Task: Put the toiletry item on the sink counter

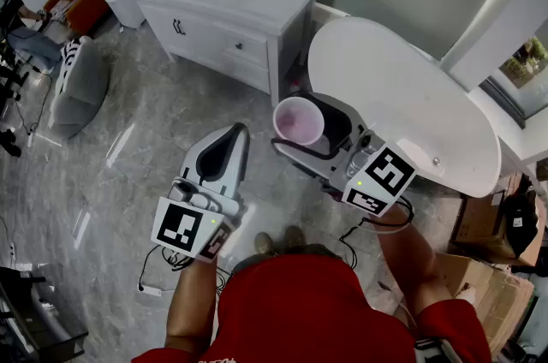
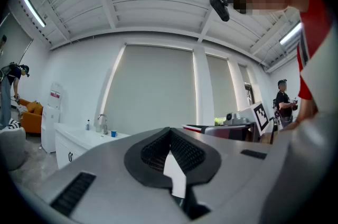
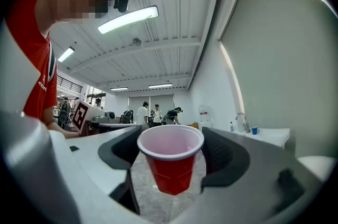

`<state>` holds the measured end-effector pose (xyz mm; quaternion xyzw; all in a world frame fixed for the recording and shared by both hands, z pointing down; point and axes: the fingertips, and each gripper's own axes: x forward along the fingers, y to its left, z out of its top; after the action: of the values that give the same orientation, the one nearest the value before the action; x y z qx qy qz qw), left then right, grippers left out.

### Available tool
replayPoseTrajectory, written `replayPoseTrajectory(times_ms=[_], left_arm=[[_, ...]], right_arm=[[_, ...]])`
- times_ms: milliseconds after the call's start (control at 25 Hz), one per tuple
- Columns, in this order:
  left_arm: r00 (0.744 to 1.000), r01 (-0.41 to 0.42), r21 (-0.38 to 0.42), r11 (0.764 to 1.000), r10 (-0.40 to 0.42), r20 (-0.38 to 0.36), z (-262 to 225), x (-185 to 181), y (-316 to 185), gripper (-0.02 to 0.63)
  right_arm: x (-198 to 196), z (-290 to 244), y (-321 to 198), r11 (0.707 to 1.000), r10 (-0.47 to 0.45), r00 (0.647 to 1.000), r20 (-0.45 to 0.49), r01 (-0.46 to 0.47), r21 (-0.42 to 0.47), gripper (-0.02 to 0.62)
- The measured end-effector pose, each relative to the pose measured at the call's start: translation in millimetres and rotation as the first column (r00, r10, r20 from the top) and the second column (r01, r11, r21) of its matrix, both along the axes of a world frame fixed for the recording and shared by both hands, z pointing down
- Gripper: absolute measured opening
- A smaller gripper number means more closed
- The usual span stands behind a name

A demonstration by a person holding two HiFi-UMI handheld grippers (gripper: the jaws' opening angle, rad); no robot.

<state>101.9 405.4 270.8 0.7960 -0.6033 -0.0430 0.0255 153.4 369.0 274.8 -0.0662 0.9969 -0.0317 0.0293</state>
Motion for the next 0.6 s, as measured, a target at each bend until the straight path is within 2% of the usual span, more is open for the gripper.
replayPoseTrajectory(times_ms=[360, 600], left_arm=[[1.000, 0.009, -0.008, 1.000, -0.009, 0.007, 4, 12, -12, 0.017], [1.000, 0.024, -0.016, 1.000, -0.024, -0.010, 5, 13, -29, 0.017]], right_arm=[[7, 6, -10, 1.000, -0.019, 1.000, -0.006, 0.019, -0.003, 0.345], [12, 3, -27, 0.999, -0.030, 0.999, 0.017, 0.030, -0.037, 0.347]])
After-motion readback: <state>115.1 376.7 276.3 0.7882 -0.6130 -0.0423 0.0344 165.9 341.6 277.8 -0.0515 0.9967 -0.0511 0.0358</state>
